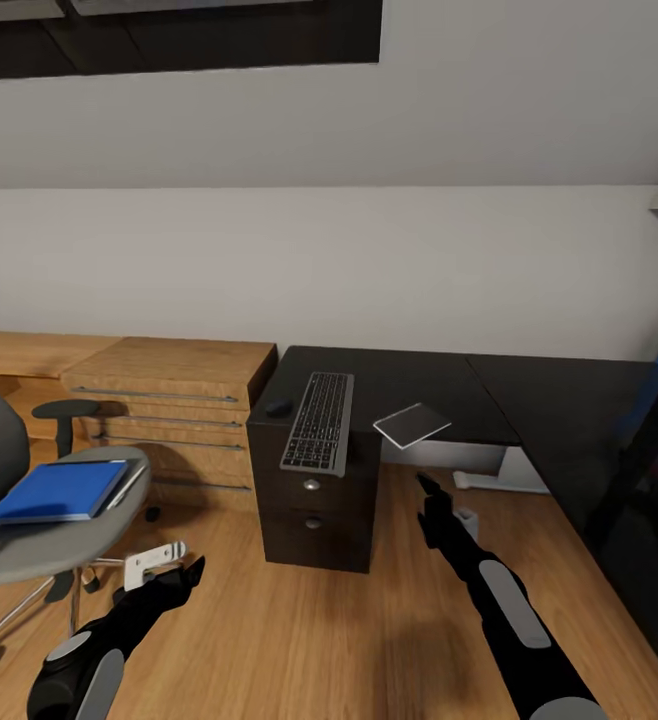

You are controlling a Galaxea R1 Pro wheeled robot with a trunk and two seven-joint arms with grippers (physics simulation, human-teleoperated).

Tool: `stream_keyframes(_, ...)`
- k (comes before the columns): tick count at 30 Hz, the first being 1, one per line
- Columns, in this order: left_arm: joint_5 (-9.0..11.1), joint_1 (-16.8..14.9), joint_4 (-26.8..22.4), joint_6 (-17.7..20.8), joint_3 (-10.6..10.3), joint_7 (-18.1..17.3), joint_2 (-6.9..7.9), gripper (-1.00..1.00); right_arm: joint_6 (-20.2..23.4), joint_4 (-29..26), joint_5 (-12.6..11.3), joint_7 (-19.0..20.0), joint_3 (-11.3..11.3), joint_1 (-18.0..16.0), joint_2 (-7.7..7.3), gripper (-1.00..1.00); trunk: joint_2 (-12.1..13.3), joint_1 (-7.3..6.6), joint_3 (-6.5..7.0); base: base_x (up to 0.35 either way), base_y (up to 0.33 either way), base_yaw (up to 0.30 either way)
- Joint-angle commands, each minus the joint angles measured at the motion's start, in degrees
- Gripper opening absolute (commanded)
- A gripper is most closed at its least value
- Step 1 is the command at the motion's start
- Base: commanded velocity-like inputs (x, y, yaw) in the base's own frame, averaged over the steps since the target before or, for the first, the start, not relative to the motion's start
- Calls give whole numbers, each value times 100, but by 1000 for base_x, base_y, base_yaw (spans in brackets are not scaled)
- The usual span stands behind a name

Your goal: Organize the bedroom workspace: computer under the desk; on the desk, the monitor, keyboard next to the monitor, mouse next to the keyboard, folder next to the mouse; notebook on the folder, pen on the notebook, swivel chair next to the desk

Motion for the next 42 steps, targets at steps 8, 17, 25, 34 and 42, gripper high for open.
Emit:
stream_keyframes(8,62,-3,323,9,-14,52,-9,100,-178,68,621,-382,61,-3,77,100,319,-177,139,-6,0,0)
stream_keyframes(17,50,-3,1422,-40,-16,51,-11,100,-452,1030,2478,-471,417,5,109,100,680,-375,300,0,0,0)
stream_keyframes(25,45,-3,2487,-132,-19,65,-16,100,-1754,2518,3952,-478,493,6,174,100,1001,-551,444,0,0,0)
stream_keyframes(34,37,-3,3901,-1666,-271,85,-134,100,-3947,4260,4518,-443,556,6,358,100,1362,-748,605,0,0,0)
stream_keyframes(42,35,-3,5565,-3374,-971,329,-163,100,-4148,5175,5791,-508,789,6,358,100,1683,-924,749,0,0,0)
